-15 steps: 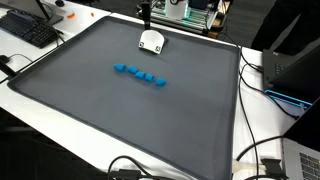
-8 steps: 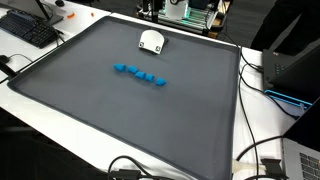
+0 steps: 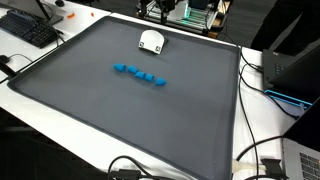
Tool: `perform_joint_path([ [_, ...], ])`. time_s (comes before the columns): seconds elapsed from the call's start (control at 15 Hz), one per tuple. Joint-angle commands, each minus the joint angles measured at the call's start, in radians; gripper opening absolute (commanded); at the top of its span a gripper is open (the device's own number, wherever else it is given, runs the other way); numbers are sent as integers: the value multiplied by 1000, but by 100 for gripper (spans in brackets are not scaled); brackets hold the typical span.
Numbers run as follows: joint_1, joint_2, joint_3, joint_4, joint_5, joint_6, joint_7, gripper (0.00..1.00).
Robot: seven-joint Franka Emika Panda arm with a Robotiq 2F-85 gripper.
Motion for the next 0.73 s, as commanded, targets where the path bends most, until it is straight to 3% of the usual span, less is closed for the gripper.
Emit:
perform_joint_path([
  [0.0, 7, 38, -1, 50, -17, -48, -83, 100],
  [0.67, 9, 52, -6, 68, -2, -39, -132, 100],
])
